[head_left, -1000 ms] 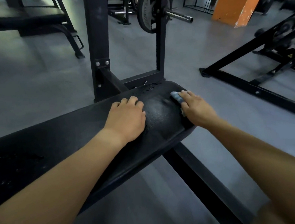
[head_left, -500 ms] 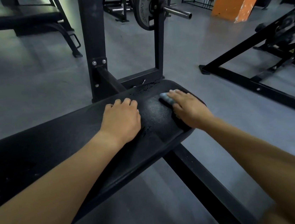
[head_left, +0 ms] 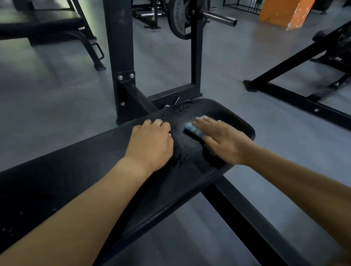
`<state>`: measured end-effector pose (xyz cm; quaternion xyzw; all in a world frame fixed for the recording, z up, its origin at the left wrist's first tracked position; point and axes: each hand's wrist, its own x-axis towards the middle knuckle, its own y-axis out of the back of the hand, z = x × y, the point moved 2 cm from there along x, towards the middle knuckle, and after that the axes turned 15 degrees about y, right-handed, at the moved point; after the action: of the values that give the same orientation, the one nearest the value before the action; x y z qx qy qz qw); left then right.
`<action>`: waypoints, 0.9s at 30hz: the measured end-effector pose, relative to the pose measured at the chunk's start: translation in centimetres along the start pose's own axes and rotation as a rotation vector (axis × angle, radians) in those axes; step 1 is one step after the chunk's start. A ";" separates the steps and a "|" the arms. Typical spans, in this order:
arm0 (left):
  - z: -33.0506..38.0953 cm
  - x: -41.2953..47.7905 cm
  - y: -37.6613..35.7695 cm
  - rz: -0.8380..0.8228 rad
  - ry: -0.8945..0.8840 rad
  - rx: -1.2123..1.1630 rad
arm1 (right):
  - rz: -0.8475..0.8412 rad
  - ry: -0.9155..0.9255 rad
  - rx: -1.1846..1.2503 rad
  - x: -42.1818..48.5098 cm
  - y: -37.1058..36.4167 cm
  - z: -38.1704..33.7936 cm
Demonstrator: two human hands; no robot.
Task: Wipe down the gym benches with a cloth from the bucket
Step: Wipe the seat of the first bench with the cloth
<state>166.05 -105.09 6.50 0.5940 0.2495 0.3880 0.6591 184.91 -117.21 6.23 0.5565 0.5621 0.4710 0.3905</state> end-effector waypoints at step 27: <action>-2.0 1.4 -0.5 0.048 -0.071 -0.163 | -0.029 -0.070 0.007 9.9 -0.7 0.5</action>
<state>165.35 -102.79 5.82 0.5576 0.1795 0.4012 0.7042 184.48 -107.31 6.25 0.5657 0.5579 0.4436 0.4147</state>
